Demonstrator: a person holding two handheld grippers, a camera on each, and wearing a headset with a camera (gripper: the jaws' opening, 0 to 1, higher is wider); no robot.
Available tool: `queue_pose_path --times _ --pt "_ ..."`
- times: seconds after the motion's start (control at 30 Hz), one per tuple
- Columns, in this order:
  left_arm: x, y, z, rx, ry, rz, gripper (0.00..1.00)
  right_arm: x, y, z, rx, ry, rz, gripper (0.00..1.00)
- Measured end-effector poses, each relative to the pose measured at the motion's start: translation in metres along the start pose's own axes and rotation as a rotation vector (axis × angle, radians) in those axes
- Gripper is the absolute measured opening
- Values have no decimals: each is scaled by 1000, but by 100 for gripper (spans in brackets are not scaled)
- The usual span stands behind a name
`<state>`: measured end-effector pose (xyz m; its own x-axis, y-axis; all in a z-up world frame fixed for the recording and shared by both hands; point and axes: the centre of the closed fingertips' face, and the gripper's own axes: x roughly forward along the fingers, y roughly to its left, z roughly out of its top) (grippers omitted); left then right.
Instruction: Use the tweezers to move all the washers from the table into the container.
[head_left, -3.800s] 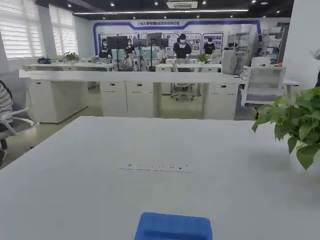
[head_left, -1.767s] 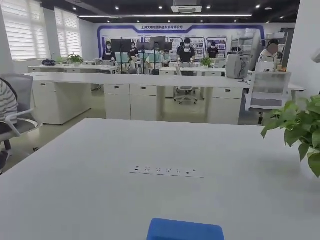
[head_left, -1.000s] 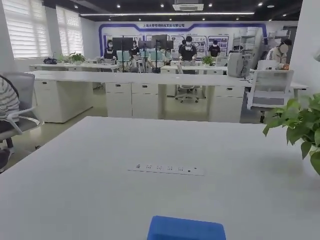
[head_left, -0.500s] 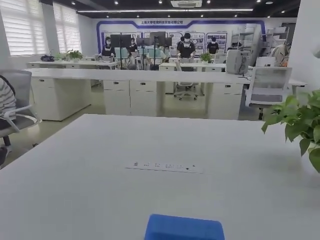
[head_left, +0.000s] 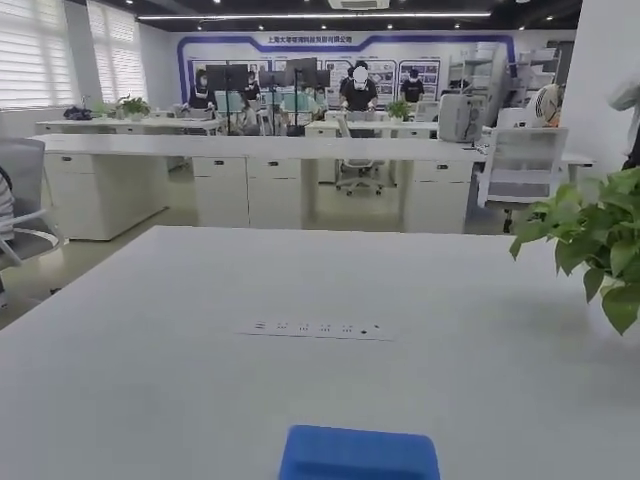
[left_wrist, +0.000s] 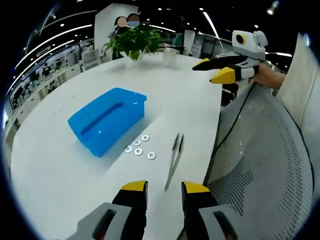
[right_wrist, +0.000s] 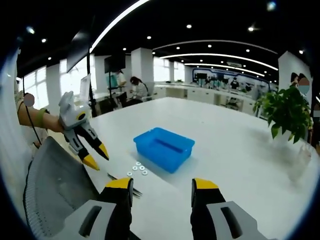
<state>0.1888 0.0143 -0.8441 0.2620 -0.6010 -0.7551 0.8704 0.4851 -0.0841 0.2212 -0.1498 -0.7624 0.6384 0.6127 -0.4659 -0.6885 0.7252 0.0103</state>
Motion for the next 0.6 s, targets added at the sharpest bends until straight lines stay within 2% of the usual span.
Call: queue_pose_path --times 0.3,0.43,0.53,0.6 --pt "16 -3 -6 92 88 -52 11 1 8 -2 -2 22 29 43" --pt "21 -3 -10 139 129 -59 6 1 10 -3 -7 32 33 43" --pt "25 -2 -15 165 166 -58 4 2 11 -5 -22 48 40 42" --pt "26 -2 -15 186 176 -55 5 3 12 -6 -28 52 45 41"
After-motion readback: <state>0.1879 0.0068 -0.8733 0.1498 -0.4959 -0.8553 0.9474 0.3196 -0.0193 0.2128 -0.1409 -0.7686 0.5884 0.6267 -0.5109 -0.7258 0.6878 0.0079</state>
